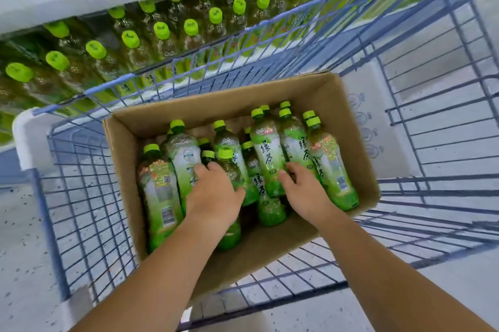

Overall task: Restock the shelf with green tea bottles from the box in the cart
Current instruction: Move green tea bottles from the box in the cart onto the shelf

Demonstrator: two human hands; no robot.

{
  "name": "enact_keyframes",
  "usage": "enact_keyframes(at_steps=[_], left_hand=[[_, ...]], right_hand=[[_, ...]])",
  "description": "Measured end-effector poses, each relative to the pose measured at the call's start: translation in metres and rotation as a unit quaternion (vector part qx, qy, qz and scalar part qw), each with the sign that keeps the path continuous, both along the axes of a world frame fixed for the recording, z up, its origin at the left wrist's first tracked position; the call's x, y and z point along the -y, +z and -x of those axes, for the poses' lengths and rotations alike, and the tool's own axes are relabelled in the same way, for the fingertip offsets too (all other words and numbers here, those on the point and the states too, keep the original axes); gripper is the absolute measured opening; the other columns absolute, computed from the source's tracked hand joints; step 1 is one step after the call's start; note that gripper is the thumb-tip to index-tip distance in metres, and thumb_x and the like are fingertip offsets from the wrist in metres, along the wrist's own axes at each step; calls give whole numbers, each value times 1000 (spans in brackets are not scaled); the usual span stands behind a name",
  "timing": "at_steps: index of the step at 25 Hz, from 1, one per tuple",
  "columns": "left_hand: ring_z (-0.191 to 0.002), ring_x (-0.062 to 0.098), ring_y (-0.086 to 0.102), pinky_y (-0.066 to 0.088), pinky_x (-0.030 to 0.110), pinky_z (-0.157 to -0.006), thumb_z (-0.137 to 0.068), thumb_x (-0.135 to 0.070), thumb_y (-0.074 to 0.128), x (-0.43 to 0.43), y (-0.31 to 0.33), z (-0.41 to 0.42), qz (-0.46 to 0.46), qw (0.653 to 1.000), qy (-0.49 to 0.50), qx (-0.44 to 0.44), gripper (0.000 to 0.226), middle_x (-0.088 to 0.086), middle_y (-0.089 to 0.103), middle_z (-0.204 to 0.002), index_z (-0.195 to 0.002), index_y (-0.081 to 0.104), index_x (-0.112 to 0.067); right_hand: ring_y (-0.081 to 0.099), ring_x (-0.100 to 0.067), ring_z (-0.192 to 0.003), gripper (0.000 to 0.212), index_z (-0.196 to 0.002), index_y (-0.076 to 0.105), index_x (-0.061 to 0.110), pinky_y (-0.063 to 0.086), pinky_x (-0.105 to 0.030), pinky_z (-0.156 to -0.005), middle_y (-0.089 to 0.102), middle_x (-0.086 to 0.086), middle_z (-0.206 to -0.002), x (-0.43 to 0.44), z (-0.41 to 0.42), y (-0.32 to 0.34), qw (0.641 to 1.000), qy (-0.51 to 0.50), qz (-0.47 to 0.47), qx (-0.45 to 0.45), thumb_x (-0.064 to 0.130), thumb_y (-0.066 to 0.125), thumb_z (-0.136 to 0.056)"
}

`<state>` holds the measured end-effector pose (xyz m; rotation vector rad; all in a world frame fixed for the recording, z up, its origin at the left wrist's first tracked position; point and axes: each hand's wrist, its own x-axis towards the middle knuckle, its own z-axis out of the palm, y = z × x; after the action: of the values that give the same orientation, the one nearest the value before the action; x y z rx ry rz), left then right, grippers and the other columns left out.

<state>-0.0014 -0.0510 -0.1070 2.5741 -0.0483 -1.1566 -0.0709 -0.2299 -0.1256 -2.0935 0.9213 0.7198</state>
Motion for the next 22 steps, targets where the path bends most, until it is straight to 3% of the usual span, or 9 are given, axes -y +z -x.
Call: enact_keyframes(at_steps=[2, 3, 5, 6, 9, 14, 17, 20, 22], left_hand=[[-57, 18, 46, 46, 33, -57, -87, -42, 71, 6, -6, -7, -59, 996, -62, 1, 74, 21, 29, -143, -139, 35, -3], [-58, 18, 45, 45, 32, -58, -85, -37, 74, 8, -10, -9, -76, 993, -85, 7, 75, 20, 32, -139, -139, 35, -2], [-71, 22, 54, 42, 32, -60, -82, -34, 77, 10, -13, -8, -79, 991, -108, 24, 74, 15, 42, -126, -135, 36, -4], [-81, 25, 60, 41, 32, -61, -80, -38, 77, 9, -14, -7, -75, 990, -115, 34, 74, 13, 46, -121, -132, 36, -5], [-94, 28, 63, 42, 31, -62, -80, -51, 72, 6, -15, -2, -63, 986, -134, 83, 75, 10, 51, -116, -130, 35, -10], [-117, 26, 49, 49, 34, -84, -74, -53, 75, 7, -19, 12, -23, 983, -95, 158, 79, 6, 48, -124, -132, 36, -14], [-112, 26, 53, 48, 33, -81, -74, -44, 78, 10, -20, 15, 45, 985, -27, 165, 79, 4, 42, -127, -136, 36, -18], [-102, 25, 59, 51, 33, -81, -77, -32, 77, 14, -25, 7, 178, 974, 60, 123, 79, 0, 34, -129, -144, 34, -28], [-107, 23, 57, 51, 34, -90, -81, -30, 75, 16, -30, 2, 207, 971, 72, 97, 85, 1, 34, -132, -152, 28, -32]], right_hand=[[50, -26, -132, 66, -152, 34, 12, 42, -41, -107, 49, -9, -148, -2, -8, -8, 999, 12, 29, -23, 50, 47, -100], [57, -27, -119, 67, -149, 36, 10, 48, -39, -95, 57, -10, -136, -5, -14, -12, 998, 24, 54, -36, 52, 50, -99], [58, -25, -92, 64, -135, 46, 8, 46, -35, -73, 60, -4, -104, -9, -26, -16, 991, 59, 107, -62, 56, 56, -94], [57, -24, -88, 63, -127, 47, 9, 45, -34, -69, 56, -2, -97, -10, -33, -17, 986, 74, 126, -74, 59, 59, -90], [61, -27, -97, 69, -123, 46, 10, 48, -34, -72, 57, -2, -103, -8, -48, -17, 979, 100, 141, -106, 60, 70, -81], [52, -10, -69, 60, -118, 49, 9, 40, -26, -53, 55, 1, -83, -4, -48, -15, 989, 43, 90, -111, 43, 79, -77], [52, -10, -63, 56, -114, 52, 7, 35, -22, -44, 55, 0, -81, -4, -38, -23, 996, -21, 34, -83, 33, 81, -74], [60, -15, -63, 36, -89, 57, 8, 45, -21, -50, 62, -2, -78, -9, -20, -30, 987, -148, -60, -29, 26, 80, -68], [71, -21, -81, 47, -103, 63, 8, 60, -34, -66, 72, -6, -94, -14, -11, -31, 961, -236, -142, 2, 24, 79, -62]])
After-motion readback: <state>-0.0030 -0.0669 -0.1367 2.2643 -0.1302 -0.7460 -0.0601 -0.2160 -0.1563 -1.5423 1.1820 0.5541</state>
